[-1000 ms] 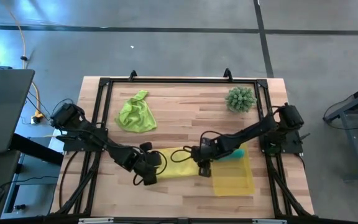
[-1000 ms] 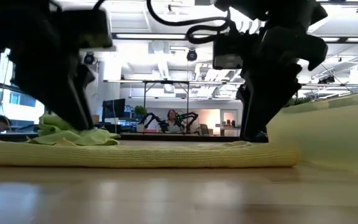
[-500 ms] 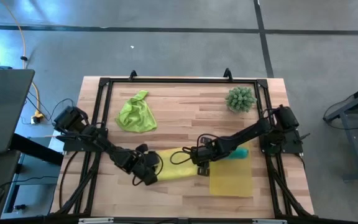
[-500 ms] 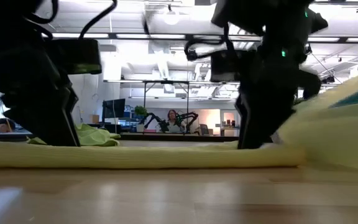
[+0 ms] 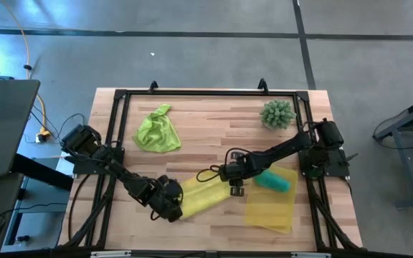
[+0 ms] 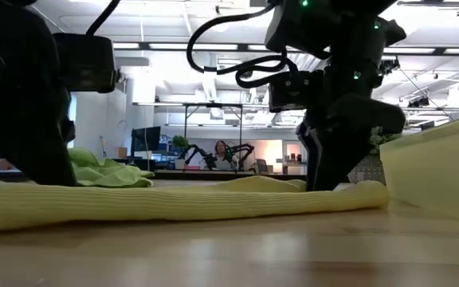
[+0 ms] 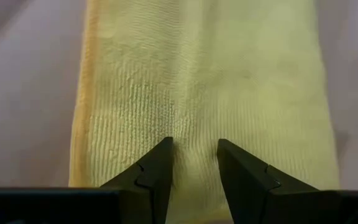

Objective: Roll microfiber towels into tight, uniform cylinder then place into a basket
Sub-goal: Roll the yellow microfiber cloth

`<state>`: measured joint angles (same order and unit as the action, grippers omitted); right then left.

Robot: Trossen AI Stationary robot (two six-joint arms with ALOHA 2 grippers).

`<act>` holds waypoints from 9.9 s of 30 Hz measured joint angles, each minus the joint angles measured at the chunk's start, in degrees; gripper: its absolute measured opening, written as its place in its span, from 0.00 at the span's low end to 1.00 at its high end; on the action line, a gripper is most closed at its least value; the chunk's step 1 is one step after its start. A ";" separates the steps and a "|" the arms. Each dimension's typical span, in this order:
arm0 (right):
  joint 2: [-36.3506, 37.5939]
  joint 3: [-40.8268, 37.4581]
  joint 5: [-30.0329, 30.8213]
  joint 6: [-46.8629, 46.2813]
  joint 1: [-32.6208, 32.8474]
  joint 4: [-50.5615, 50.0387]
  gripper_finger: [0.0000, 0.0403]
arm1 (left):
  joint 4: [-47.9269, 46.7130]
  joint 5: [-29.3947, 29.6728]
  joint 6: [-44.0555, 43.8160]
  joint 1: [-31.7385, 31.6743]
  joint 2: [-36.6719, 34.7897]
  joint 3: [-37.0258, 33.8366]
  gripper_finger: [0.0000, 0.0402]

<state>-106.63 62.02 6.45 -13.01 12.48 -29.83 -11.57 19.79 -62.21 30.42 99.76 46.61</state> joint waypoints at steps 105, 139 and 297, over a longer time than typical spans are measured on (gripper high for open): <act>-4.43 11.11 16.88 7.97 -3.98 10.28 0.34 | 17.20 4.55 28.87 0.82 2.44 -0.04 0.29; -5.48 11.63 5.97 23.02 15.66 5.96 0.48 | 13.16 -4.17 70.60 0.94 2.37 0.00 0.46; -8.85 14.03 -4.82 -6.58 7.60 12.23 0.00 | 4.79 -2.77 10.08 -0.80 -1.46 -0.04 0.01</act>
<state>-115.48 76.05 1.63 -19.59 20.08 -17.61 -6.78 17.02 -52.13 29.62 98.30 46.57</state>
